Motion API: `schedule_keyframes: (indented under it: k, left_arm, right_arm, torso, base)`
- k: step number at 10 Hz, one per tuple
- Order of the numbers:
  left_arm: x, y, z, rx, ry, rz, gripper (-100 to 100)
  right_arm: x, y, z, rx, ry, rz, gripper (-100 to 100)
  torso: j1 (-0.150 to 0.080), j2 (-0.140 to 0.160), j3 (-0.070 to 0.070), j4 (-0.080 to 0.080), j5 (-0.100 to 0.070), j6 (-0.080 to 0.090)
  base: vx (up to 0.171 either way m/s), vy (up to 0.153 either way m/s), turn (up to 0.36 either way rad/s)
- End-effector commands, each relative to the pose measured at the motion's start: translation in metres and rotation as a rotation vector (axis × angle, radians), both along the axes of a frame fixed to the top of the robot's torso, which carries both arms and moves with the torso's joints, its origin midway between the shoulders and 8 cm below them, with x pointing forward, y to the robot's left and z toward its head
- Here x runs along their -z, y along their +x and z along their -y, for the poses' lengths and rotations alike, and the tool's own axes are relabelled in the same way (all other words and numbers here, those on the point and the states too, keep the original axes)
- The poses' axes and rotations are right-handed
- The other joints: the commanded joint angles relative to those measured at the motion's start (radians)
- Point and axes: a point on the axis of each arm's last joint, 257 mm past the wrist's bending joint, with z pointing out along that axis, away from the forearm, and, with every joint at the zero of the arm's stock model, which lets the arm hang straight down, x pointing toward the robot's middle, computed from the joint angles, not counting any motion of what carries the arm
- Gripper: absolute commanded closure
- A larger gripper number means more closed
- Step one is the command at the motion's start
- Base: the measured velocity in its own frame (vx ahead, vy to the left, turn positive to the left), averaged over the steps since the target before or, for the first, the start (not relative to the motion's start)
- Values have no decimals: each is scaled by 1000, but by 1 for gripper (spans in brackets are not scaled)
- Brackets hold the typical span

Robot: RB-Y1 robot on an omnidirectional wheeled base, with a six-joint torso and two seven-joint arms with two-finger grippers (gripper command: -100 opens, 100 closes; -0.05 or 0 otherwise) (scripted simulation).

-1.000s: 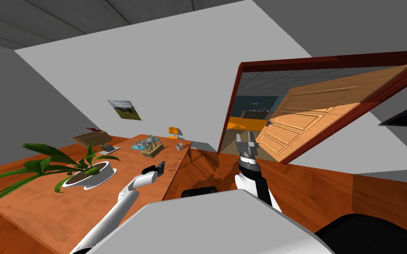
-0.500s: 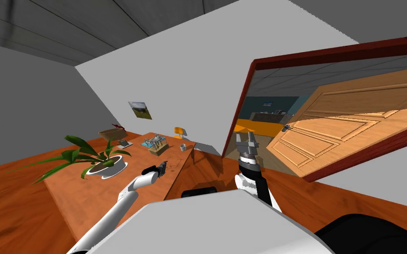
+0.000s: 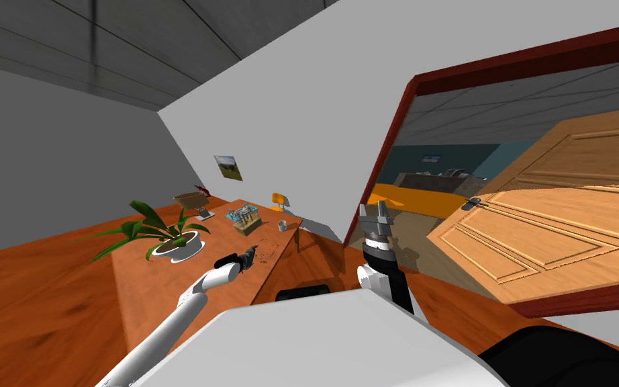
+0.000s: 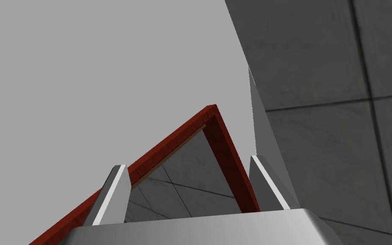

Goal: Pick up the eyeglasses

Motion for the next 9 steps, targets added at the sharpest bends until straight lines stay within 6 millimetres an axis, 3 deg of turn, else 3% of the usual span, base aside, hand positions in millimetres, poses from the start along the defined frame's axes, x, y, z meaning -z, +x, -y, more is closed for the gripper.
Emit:
schedule_keyframes:
  k: [1,6,9]
  left_arm:
    - [2,-2,9,57,11,-1,-100]
    - [3,-5,24,116,-8,3,-100]
    - [8,-15,35,206,9,-4,-100]
  right_arm:
    - [0,0,0,0,0,0,0]
    - [0,0,0,0,0,0,0]
    - [0,0,0,0,0,0,0]
  torso:
    - [0,0,0,0,0,0]
    - [1,1,1,0,0,0]
    - [0,1,1,0,0,0]
  base:
    - [124,-61,316]
    - [83,-37,143]
    - [110,-69,307]
